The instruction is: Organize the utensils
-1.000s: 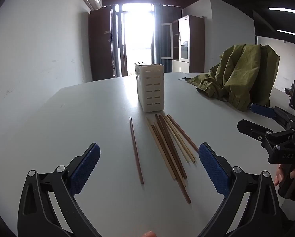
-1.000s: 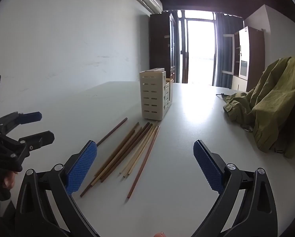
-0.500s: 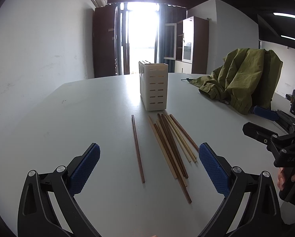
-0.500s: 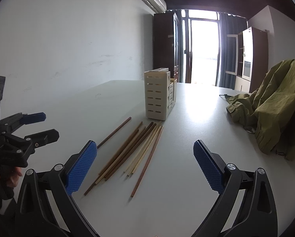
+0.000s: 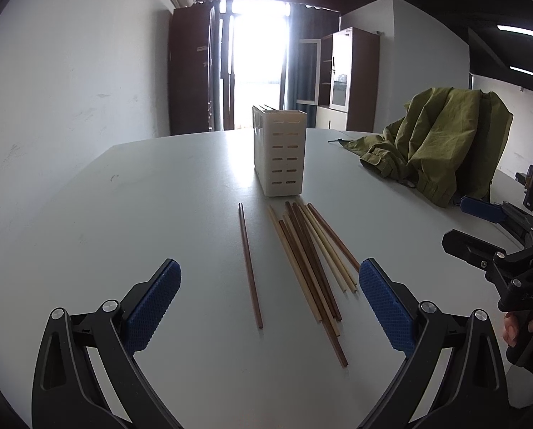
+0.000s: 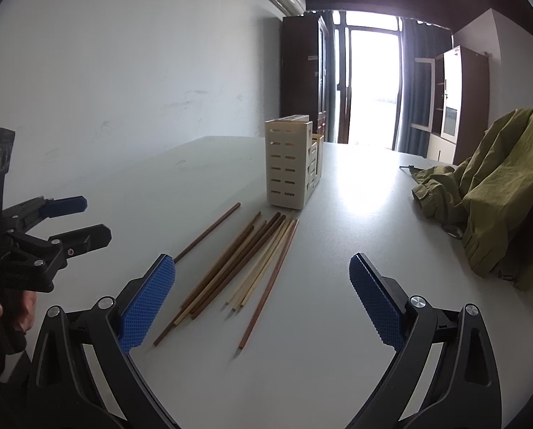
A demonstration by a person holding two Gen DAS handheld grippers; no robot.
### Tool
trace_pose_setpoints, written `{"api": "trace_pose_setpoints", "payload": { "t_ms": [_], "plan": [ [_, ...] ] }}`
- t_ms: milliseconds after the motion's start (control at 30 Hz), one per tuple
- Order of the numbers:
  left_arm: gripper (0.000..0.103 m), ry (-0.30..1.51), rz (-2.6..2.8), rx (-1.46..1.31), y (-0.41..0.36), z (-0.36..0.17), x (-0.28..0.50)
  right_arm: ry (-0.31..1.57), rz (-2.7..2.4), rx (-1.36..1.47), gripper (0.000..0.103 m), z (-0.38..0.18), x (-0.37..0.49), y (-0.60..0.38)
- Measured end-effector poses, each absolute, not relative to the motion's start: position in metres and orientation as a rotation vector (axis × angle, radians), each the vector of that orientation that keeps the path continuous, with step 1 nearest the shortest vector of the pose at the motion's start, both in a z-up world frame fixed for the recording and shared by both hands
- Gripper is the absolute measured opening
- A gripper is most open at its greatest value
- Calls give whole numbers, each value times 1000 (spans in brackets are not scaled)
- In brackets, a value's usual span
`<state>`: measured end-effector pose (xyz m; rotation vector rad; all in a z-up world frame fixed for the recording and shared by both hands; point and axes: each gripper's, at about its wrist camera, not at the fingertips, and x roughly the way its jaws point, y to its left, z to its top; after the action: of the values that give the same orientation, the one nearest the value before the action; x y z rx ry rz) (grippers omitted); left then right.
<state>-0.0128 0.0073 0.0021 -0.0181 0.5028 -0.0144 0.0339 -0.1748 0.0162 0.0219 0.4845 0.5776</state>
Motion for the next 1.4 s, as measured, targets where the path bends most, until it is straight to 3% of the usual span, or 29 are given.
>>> {"api": "trace_pose_setpoints", "payload": {
  "t_ms": [1400],
  "plan": [
    [97, 573, 28, 1, 21, 1, 22, 516, 504, 19, 99, 15, 68, -172]
  ]
}}
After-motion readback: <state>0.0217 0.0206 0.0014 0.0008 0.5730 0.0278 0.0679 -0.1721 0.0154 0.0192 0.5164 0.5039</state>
